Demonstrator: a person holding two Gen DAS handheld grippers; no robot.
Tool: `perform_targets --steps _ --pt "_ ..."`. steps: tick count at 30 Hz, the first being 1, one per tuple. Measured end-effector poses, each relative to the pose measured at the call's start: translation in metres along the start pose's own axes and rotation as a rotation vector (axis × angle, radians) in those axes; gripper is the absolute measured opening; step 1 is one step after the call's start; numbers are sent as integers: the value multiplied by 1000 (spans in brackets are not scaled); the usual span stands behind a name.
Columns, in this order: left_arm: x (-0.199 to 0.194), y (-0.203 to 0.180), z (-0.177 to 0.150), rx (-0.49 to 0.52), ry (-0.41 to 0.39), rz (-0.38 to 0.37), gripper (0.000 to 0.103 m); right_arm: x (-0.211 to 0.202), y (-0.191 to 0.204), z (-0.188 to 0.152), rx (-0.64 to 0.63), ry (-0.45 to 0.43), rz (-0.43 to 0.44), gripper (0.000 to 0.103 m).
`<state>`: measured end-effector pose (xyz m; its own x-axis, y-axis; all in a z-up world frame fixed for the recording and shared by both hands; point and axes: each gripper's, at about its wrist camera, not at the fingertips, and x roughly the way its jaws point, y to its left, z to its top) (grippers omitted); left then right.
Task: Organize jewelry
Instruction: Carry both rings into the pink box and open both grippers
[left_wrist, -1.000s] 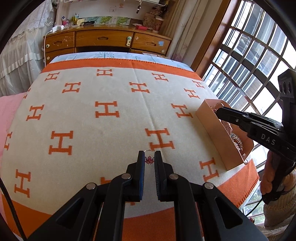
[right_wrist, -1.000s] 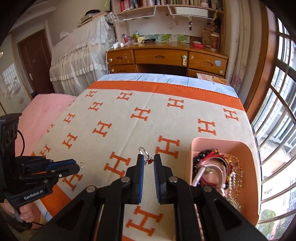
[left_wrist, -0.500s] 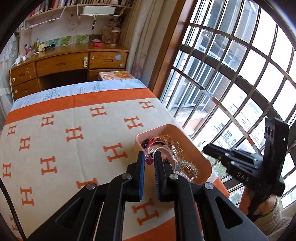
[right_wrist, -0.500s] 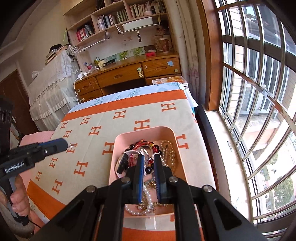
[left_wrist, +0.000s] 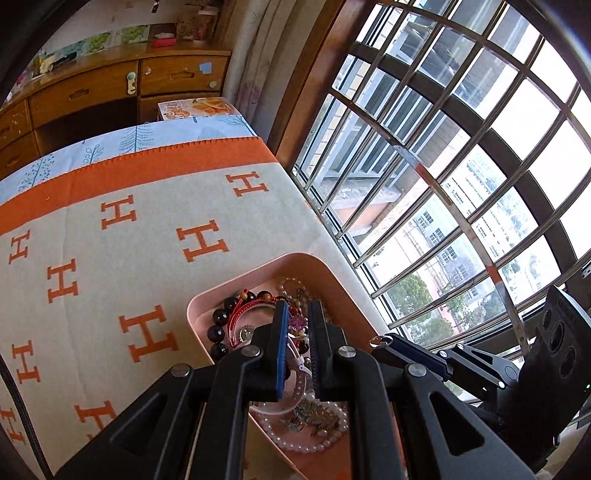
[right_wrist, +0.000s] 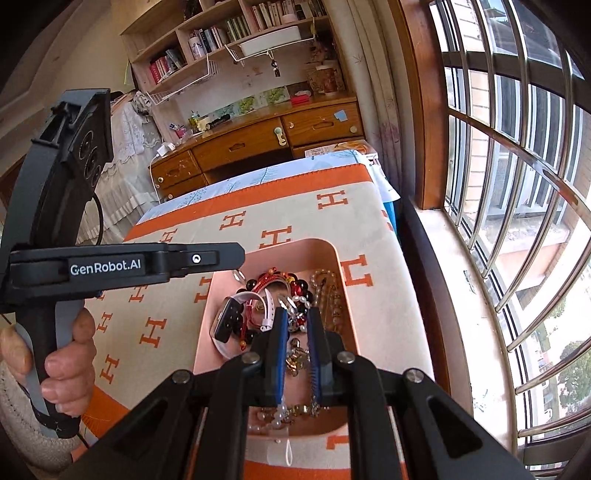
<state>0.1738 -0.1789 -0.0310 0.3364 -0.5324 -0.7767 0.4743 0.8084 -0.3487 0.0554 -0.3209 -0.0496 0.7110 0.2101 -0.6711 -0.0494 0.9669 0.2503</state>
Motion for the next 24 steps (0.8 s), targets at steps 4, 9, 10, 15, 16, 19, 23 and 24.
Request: perform_targets --steps 4,9,10,15,16,19,23,24 --pt "9 5 9 -9 8 23 8 20 -2 11 14 21 23 11" --pt "15 16 11 -29 21 40 13 43 3 24 23 53 68 11" --pt "15 18 12 -35 22 45 17 46 6 25 20 57 80 11" --pt "8 29 10 -61 6 60 25 58 17 30 6 88 74 11" --pt "5 30 8 -62 -1 64 31 59 17 30 14 92 73 12" --pt "-6 32 3 -61 -36 94 54 56 15 30 36 91 80 12" --pt "-24 32 -7 -53 -75 131 59 47 16 29 39 81 77 12" --pt "-28 33 -10 -56 -84 136 61 44 18 28 37 78 74 12"
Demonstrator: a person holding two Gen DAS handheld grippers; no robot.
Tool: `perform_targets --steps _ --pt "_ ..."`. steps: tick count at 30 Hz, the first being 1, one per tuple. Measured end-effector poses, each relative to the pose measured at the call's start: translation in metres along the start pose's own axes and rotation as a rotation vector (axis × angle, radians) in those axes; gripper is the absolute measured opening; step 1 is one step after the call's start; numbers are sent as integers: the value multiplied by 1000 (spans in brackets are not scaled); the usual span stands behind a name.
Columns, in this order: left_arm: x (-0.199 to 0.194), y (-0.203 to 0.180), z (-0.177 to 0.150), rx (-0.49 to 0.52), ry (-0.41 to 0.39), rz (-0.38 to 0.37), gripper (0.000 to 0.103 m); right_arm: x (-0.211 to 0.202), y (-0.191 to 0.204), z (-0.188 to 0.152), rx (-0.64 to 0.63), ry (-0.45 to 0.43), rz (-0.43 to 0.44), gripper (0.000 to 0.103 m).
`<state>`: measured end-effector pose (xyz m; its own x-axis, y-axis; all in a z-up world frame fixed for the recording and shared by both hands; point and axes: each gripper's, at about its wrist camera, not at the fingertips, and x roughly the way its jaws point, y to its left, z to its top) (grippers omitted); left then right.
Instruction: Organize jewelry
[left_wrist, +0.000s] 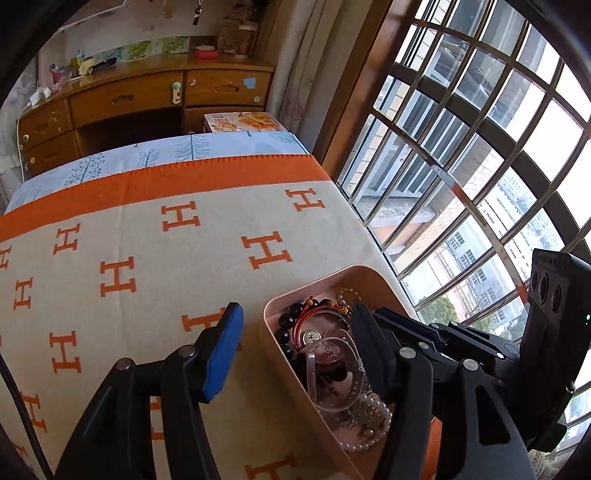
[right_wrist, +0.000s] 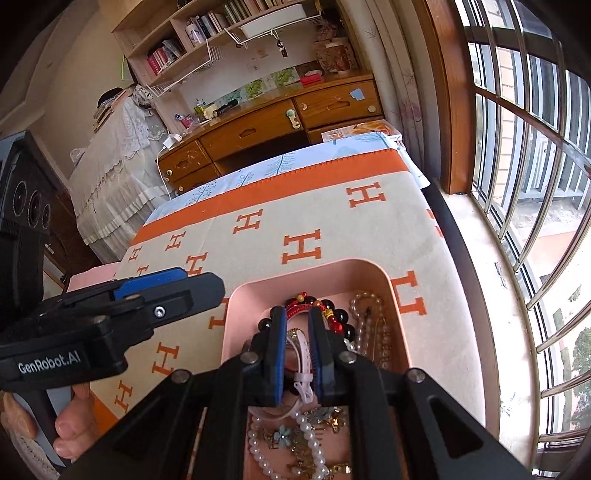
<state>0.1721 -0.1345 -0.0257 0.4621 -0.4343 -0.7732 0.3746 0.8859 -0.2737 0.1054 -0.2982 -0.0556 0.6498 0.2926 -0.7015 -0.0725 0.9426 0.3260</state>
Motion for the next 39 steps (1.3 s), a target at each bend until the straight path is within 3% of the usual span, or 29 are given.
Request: perform_targets --steps 2,6,9,10,20,27,39 --pt "-11 4 -6 -4 -20 18 72 -5 4 -2 -2 -6 3 12" --pt "-34 10 -21 -4 -68 75 79 -14 13 -8 -9 -10 9 15" --pt "-51 17 -34 -19 -93 120 89 -20 22 -16 -13 -16 4 32" --pt "-56 20 -39 -27 -101 134 91 -23 25 -20 -12 -23 2 33" --pt "-114 42 -99 -98 -166 308 92 -60 75 -53 -64 -76 -11 34" --pt "-160 53 -134 -155 -258 448 102 -90 122 -75 -129 -156 -12 56" --pt "-200 53 -164 -150 -341 537 102 -101 161 -92 -178 -191 -22 58"
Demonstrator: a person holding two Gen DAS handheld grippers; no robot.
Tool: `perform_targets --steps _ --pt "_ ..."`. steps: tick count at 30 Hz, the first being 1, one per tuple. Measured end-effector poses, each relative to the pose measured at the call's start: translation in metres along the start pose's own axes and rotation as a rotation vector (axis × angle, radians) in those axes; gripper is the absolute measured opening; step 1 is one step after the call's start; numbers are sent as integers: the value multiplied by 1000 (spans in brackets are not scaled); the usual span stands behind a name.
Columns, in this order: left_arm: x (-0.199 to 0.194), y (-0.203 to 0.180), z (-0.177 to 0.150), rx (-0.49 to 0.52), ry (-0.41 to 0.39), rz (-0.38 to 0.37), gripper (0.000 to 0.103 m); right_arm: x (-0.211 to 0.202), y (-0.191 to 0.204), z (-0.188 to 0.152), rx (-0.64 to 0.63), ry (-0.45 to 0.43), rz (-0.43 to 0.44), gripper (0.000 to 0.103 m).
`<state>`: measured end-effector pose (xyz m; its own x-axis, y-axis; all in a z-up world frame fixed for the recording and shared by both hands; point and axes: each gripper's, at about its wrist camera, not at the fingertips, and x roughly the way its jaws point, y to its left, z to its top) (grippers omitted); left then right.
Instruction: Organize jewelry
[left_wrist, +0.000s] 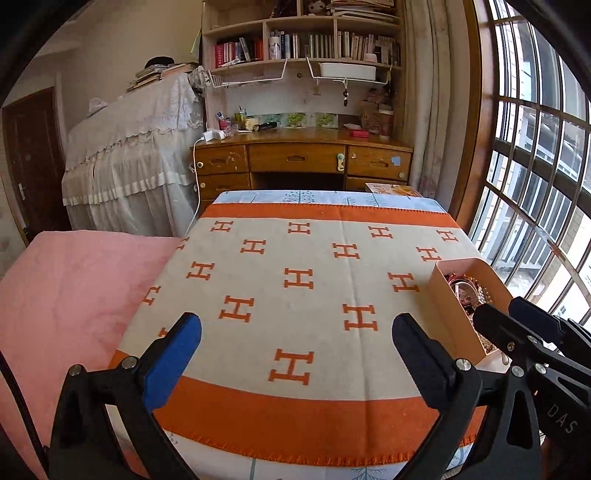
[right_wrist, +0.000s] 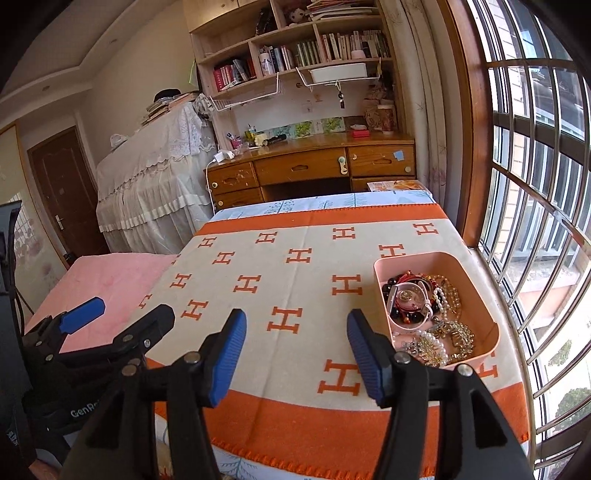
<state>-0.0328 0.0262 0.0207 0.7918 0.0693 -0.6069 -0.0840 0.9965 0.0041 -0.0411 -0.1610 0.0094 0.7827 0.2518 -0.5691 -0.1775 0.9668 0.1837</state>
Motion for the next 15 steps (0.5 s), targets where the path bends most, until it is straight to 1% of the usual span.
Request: perform_targets --steps 7,15 --pt "-1 6 -2 -9 0 -5 102 -3 9 -2 -7 -11 -25 58" --pt "2 8 -4 -14 8 -8 102 -3 11 -1 -8 -11 -38 59"
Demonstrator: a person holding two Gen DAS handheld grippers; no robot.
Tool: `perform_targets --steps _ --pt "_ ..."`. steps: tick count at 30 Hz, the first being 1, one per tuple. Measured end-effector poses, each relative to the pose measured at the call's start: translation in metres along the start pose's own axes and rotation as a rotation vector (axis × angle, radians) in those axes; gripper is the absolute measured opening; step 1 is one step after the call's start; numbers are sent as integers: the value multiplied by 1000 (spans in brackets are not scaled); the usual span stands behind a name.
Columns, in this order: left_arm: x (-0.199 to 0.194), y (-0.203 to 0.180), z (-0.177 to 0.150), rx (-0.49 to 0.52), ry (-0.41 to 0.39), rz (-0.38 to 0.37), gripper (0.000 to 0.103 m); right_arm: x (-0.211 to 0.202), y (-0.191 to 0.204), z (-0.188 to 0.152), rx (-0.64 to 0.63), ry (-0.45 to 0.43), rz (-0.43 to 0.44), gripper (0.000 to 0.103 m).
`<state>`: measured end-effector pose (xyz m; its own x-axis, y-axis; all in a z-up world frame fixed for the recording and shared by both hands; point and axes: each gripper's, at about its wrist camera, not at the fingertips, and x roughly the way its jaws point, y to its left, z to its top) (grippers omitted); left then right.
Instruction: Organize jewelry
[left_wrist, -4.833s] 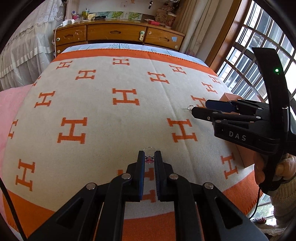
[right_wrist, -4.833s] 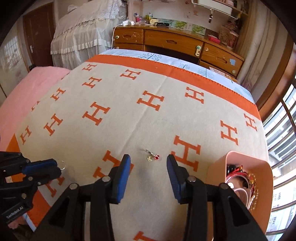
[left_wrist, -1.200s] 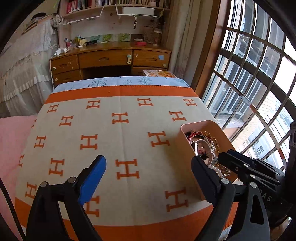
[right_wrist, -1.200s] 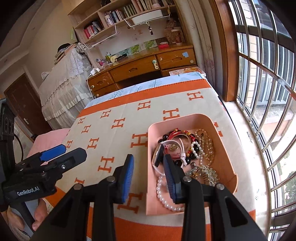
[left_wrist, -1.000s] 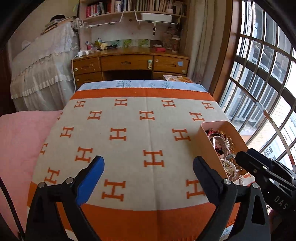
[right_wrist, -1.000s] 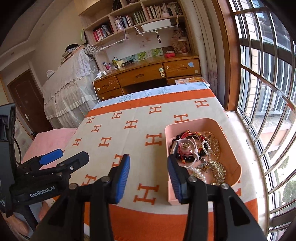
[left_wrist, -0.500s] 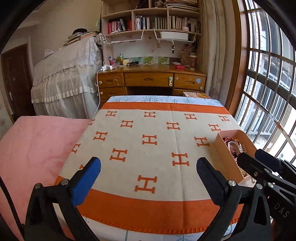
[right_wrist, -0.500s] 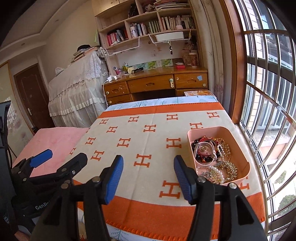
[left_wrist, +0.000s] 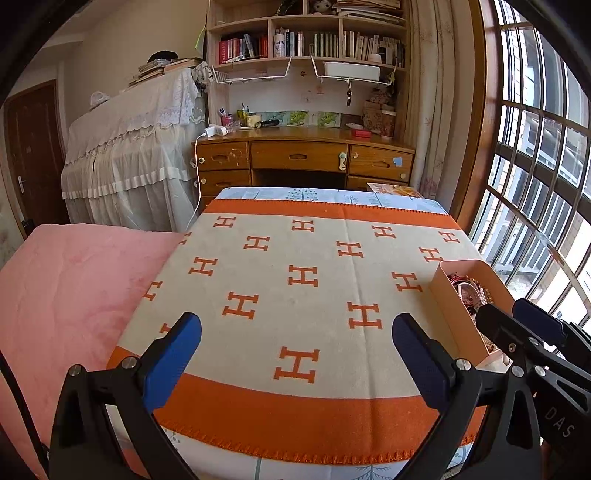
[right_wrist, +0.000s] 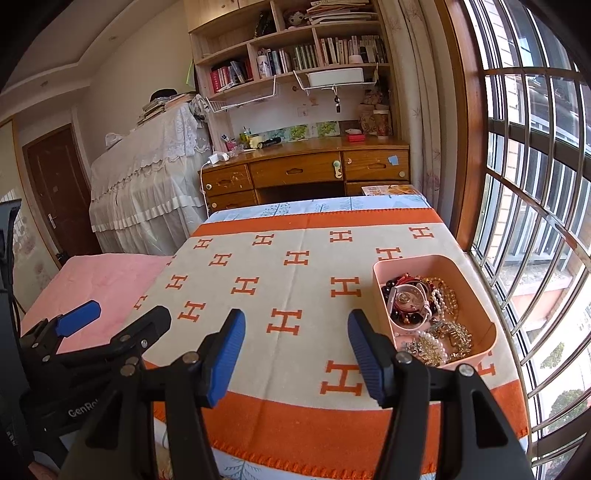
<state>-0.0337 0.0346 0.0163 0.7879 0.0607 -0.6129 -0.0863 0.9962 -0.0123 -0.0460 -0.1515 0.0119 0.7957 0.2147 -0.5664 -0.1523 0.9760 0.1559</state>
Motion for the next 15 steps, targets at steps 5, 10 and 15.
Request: perform_targets --steps 5,10,15 --pt "3 -1 0 -3 10 0 102 1 1 0 1 3 -1 59" --pt "3 -1 1 -4 11 -1 102 1 1 0 0 2 -1 59" --pt "4 -2 1 -3 13 -1 102 1 0 0 2 4 2 59"
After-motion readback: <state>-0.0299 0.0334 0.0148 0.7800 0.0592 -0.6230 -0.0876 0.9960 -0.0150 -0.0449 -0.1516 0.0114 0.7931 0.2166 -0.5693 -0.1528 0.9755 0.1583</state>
